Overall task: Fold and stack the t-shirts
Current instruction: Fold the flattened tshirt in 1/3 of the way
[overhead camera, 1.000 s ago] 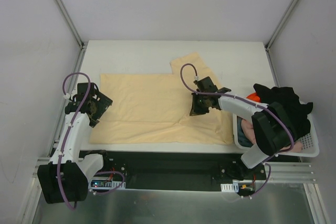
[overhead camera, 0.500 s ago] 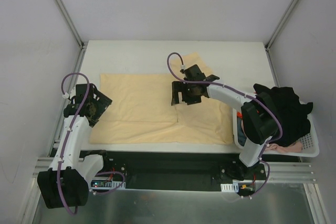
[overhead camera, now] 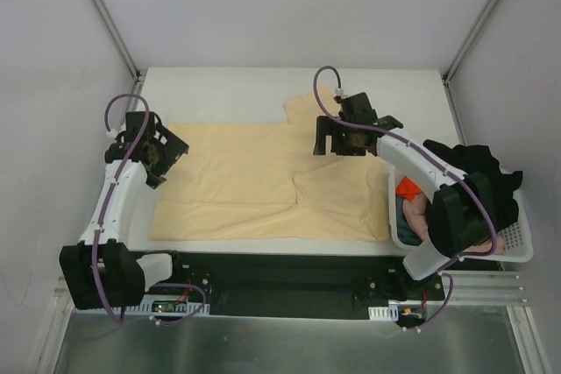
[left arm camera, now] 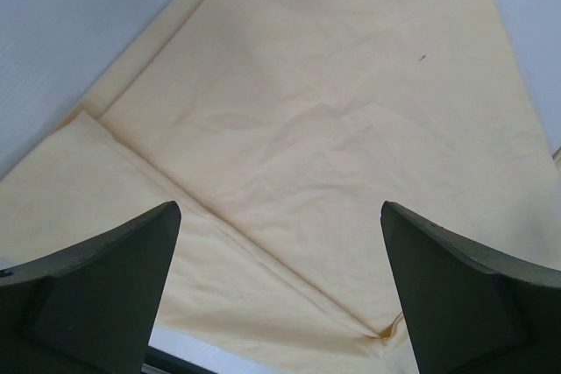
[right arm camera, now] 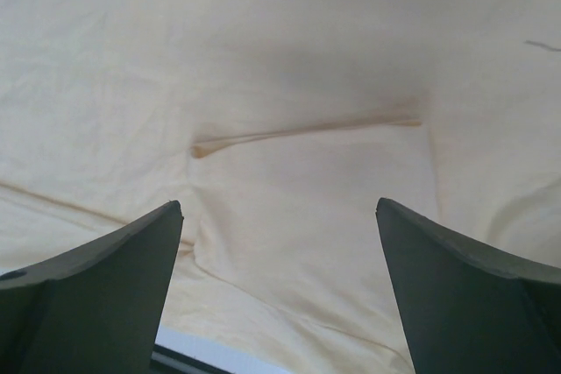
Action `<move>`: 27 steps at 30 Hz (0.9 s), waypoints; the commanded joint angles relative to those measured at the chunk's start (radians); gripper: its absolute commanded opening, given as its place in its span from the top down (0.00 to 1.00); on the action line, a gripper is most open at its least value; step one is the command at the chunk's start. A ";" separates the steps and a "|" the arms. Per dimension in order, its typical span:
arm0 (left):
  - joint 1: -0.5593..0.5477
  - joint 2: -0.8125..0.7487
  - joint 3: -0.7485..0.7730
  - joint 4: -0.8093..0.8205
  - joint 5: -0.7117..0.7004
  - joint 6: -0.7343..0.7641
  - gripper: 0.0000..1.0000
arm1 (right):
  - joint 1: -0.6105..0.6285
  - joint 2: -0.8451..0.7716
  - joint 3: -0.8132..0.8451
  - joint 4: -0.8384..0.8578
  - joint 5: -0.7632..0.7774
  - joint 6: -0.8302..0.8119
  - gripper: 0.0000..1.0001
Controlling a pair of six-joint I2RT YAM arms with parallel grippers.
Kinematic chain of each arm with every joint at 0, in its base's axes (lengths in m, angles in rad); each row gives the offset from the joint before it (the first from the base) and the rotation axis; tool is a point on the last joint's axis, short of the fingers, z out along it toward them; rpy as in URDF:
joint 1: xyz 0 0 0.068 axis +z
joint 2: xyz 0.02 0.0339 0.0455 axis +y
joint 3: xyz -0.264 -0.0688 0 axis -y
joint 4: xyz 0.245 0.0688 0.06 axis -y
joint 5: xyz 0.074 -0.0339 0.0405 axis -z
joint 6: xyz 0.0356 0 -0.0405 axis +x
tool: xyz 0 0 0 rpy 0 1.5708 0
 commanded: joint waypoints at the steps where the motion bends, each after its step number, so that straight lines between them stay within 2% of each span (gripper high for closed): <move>1: -0.052 0.132 0.115 0.003 -0.010 0.029 0.01 | -0.026 0.010 0.067 -0.014 0.075 -0.060 0.03; 6: -0.111 0.261 0.179 0.008 -0.025 0.041 0.01 | -0.036 0.047 0.018 0.011 0.041 -0.004 0.03; 10: -0.116 0.324 0.196 0.012 -0.024 0.067 0.01 | -0.038 0.057 -0.072 0.052 0.012 0.016 0.03; 18: -0.116 0.333 0.166 0.026 -0.035 0.071 0.01 | -0.039 0.083 -0.314 0.127 -0.070 0.083 0.03; 27: -0.116 0.327 0.138 0.034 -0.048 0.075 0.01 | -0.020 -0.060 -0.568 0.189 -0.059 0.239 0.03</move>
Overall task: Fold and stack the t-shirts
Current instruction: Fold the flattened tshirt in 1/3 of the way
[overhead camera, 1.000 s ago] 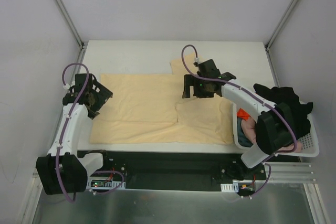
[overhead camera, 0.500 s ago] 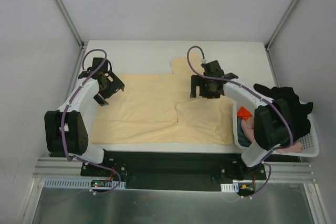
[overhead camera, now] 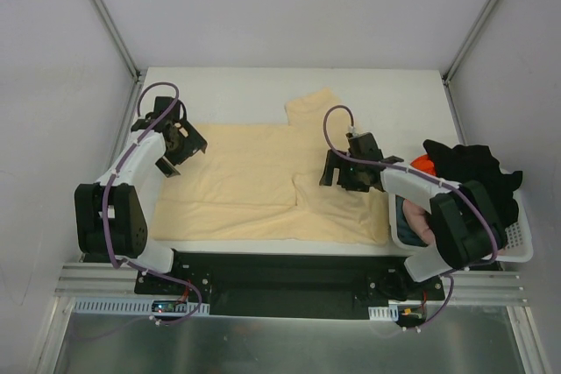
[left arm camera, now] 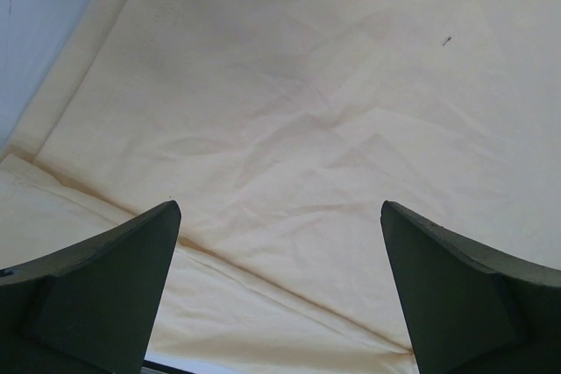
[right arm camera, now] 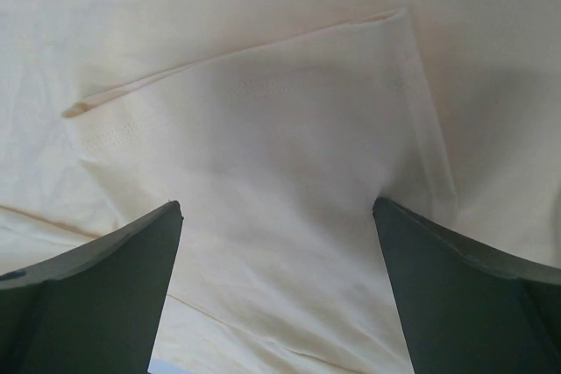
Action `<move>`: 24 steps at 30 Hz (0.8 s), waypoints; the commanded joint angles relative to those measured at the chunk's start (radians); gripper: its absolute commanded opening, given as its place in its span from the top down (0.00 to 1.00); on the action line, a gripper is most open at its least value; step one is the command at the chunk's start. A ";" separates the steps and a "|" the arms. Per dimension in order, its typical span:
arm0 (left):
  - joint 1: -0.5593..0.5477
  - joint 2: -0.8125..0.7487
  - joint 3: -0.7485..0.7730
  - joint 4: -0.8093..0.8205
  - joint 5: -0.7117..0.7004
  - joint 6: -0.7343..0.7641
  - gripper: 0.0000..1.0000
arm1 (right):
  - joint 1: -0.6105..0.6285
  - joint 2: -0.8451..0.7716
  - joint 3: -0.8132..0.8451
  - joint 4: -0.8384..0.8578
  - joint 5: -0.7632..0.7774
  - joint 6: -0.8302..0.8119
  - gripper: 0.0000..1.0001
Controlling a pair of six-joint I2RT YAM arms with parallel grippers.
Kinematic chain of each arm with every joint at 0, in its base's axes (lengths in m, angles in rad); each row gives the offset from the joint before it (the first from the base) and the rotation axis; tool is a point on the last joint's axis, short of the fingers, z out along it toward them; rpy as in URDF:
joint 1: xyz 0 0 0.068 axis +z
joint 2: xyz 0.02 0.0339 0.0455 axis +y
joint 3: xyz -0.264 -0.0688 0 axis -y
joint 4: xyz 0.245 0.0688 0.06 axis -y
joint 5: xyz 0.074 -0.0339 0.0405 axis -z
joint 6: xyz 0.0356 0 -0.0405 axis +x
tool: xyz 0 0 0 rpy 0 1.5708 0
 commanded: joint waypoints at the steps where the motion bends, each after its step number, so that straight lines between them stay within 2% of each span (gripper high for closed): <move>1: -0.001 -0.009 -0.010 0.001 -0.030 0.018 0.01 | 0.027 -0.025 -0.166 -0.104 -0.011 0.137 0.03; 7: -0.001 -0.006 0.003 0.001 -0.038 0.020 0.01 | 0.084 -0.145 -0.168 -0.164 0.087 0.198 0.03; 10: 0.001 0.006 0.022 -0.002 -0.058 0.026 0.01 | 0.087 -0.179 -0.153 -0.207 0.151 0.170 0.03; 14: 0.013 0.040 0.098 -0.010 -0.092 0.052 0.01 | 0.085 -0.156 0.005 -0.294 0.251 0.082 0.03; 20: 0.067 0.127 0.267 -0.036 -0.129 0.075 0.01 | 0.023 -0.088 0.272 -0.322 0.240 -0.010 0.03; 24: 0.070 0.268 0.402 -0.048 -0.136 0.109 0.01 | -0.051 0.025 0.456 -0.298 0.217 -0.073 0.03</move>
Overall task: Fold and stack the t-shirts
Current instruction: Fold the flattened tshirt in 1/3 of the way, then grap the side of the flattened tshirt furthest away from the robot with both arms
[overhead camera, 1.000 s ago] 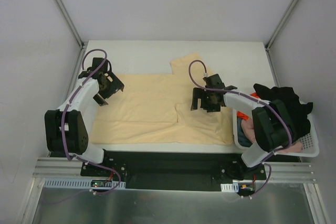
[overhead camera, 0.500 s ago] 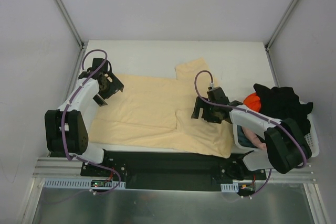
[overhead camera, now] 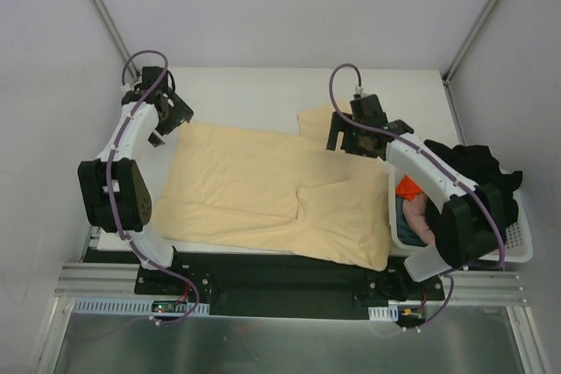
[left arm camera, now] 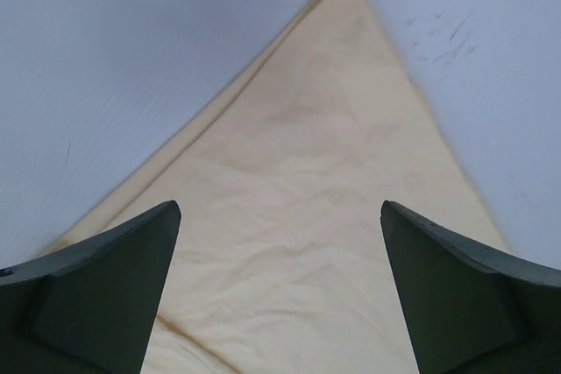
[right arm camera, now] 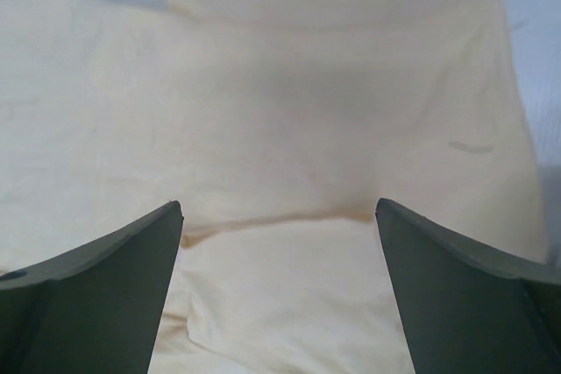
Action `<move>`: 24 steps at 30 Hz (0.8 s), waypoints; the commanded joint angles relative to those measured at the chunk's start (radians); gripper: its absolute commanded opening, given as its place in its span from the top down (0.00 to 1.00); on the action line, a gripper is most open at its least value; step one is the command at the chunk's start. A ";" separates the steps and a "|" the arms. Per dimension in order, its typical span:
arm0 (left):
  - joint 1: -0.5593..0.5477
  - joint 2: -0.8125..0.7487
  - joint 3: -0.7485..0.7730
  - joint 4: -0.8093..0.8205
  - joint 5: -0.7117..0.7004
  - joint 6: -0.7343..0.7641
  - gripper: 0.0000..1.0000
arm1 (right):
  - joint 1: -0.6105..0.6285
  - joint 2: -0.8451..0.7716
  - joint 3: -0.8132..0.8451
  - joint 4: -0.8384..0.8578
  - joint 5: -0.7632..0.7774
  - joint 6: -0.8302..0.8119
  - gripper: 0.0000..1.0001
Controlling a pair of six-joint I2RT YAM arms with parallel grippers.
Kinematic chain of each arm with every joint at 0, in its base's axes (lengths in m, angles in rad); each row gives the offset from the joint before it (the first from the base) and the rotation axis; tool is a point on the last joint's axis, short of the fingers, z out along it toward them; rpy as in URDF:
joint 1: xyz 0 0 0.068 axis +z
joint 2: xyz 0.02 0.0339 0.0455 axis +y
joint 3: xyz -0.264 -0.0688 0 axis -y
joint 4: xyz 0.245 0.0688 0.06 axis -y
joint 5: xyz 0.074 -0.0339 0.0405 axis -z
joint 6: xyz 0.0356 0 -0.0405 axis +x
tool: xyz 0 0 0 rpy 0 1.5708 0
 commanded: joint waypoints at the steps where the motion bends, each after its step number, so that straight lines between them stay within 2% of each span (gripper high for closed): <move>1: 0.007 0.136 0.156 -0.033 -0.044 0.057 0.01 | -0.071 0.149 0.229 0.003 0.013 -0.105 0.03; 3: 0.010 0.220 0.238 -0.045 -0.044 0.077 0.01 | -0.092 0.220 0.316 0.024 -0.008 -0.158 0.03; 7: 0.039 0.343 0.373 -0.084 -0.049 0.102 0.01 | -0.128 0.459 0.540 0.002 -0.054 -0.209 0.03; 8: 0.046 0.362 0.418 -0.088 -0.043 0.105 0.01 | -0.132 0.504 0.645 -0.018 -0.053 -0.212 0.03; 13: 0.052 0.464 0.533 -0.105 -0.021 0.152 0.01 | -0.184 0.780 0.954 -0.092 -0.077 -0.263 0.03; 15: 0.052 0.497 0.553 -0.111 -0.042 0.154 0.01 | -0.207 0.849 1.074 -0.086 -0.141 -0.255 0.03; 18: 0.053 0.538 0.585 -0.114 -0.030 0.152 0.01 | -0.238 0.958 1.180 -0.031 -0.181 -0.205 0.03; 20: 0.053 0.572 0.610 -0.116 -0.020 0.152 0.01 | -0.253 0.994 1.176 0.064 -0.178 -0.180 0.03; 24: 0.053 0.622 0.645 -0.117 -0.009 0.140 0.01 | -0.261 1.064 1.217 0.101 -0.172 -0.155 0.03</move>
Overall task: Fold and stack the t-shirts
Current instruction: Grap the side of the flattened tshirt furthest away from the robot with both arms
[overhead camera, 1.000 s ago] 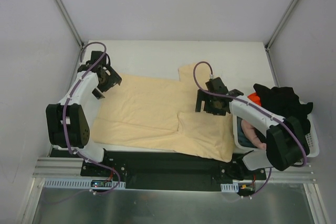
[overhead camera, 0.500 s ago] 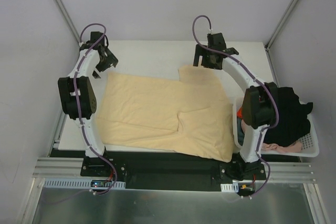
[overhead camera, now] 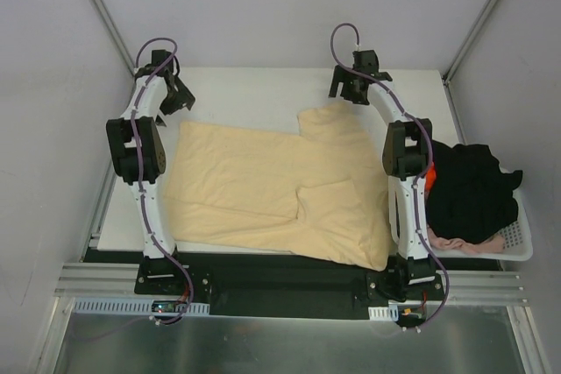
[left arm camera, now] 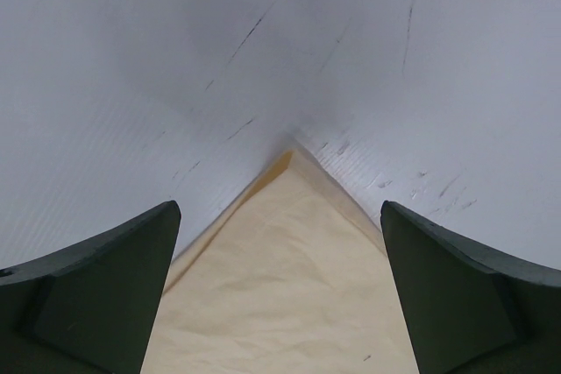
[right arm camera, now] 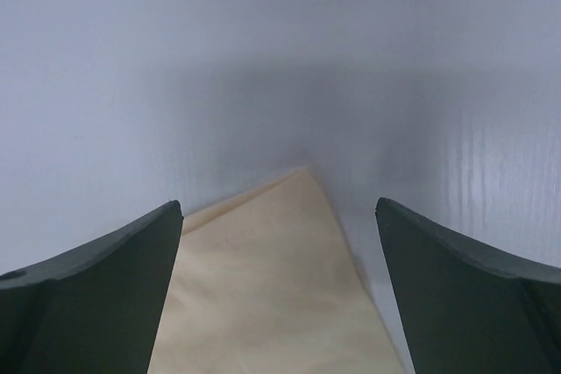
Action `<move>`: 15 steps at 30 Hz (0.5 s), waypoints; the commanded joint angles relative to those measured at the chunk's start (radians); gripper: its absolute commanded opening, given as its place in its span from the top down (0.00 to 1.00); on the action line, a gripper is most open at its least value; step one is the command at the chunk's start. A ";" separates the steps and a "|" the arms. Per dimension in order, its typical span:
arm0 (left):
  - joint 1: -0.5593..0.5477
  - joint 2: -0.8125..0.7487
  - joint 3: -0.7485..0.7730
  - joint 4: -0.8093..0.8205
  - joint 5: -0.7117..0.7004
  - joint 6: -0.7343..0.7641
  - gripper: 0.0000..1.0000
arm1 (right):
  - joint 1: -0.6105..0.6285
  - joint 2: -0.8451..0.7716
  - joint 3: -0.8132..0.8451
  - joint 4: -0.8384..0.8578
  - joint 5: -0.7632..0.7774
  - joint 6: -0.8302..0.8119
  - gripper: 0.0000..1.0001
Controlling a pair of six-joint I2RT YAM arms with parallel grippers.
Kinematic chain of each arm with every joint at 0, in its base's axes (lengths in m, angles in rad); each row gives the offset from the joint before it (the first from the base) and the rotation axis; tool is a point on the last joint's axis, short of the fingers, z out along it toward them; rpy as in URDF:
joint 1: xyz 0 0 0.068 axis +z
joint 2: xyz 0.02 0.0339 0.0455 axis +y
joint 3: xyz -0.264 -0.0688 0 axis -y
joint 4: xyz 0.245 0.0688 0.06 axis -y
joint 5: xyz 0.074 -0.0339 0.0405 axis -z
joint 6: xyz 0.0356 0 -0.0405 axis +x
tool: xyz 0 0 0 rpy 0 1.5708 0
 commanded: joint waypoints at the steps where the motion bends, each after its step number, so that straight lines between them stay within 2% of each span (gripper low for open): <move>1: 0.000 0.059 0.068 -0.036 0.018 0.011 0.01 | -0.008 0.051 0.109 0.080 -0.041 0.041 0.03; 6: 0.002 0.101 0.089 -0.036 0.015 0.016 0.01 | -0.008 0.084 0.106 0.046 -0.107 0.109 0.03; 12: 0.005 0.131 0.094 -0.037 0.040 0.014 0.01 | 0.003 0.077 0.080 0.041 -0.175 0.114 0.01; 15: 0.005 0.140 0.094 -0.037 0.063 0.010 0.05 | 0.011 0.068 0.069 0.037 -0.179 0.093 0.08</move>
